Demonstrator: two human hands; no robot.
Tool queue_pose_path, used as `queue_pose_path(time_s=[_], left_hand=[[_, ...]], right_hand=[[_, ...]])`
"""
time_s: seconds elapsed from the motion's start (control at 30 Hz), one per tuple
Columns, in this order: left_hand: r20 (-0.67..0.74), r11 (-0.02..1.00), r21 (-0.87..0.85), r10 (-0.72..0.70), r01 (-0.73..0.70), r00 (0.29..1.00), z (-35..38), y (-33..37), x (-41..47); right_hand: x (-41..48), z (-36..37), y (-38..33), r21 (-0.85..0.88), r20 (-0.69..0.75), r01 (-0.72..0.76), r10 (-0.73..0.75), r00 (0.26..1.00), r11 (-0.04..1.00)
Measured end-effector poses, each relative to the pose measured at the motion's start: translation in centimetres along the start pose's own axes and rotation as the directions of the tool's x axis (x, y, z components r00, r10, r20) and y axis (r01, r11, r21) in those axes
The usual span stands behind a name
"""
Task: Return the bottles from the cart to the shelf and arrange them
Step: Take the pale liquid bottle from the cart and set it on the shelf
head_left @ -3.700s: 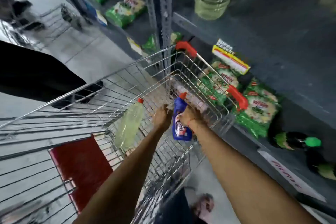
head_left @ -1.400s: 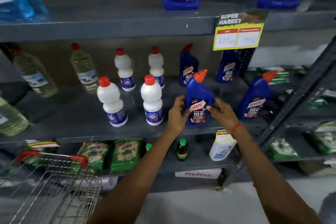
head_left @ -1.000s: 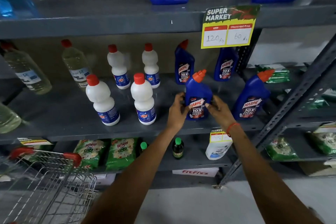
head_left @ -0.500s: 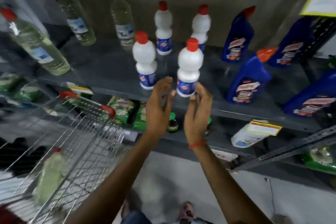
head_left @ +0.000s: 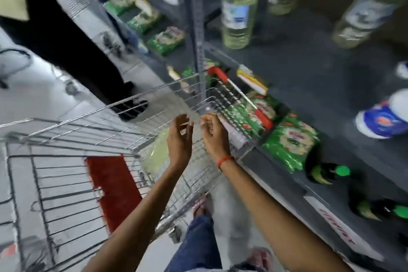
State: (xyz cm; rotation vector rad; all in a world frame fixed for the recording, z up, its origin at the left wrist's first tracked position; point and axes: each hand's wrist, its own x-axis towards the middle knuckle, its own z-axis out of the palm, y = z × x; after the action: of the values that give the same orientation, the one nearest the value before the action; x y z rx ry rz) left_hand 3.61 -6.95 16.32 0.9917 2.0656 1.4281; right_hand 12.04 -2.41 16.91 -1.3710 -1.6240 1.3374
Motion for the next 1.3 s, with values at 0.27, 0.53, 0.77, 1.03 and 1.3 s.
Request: queue_pose_path(time_s=[0.27, 0.53, 0.77, 1.03, 1.3], left_hand=[[-0.034, 0.868, 0.194, -0.46, 0.457, 0.887, -6.3, -16.6, 6.5], [0.244, 0.649, 0.477, -0.746, 0.593, 0.62, -9.4, -31.8, 10.6], [0.369, 0.568, 0.712, -0.803, 0.414, 0.468, -9.4, -31.8, 12.4], [0.413, 0.638, 0.626, -0.759, 0.449, 0.503, -9.1, -29.2, 10.6], [0.786, 0.61, 0.299, -0.594, 0.734, 0.173, -11.1, -18.4, 10.4]], right_hand=[[6.5, 15.0, 6.9, -0.321, 0.322, -0.353, 0.451, 0.832, 0.879], [8.8, 24.8, 15.2, -0.322, 0.319, -0.682, 0.754, 0.575, 0.657], [10.9, 28.9, 16.4, -0.018, 0.226, -0.913, 0.891, 0.393, 0.407], [9.2, 25.7, 16.1, -0.042, 0.175, -0.896, 0.886, 0.43, 0.443], [7.9, 11.5, 8.1, 0.046, 0.447, -0.779, 0.684, 0.576, 0.626]])
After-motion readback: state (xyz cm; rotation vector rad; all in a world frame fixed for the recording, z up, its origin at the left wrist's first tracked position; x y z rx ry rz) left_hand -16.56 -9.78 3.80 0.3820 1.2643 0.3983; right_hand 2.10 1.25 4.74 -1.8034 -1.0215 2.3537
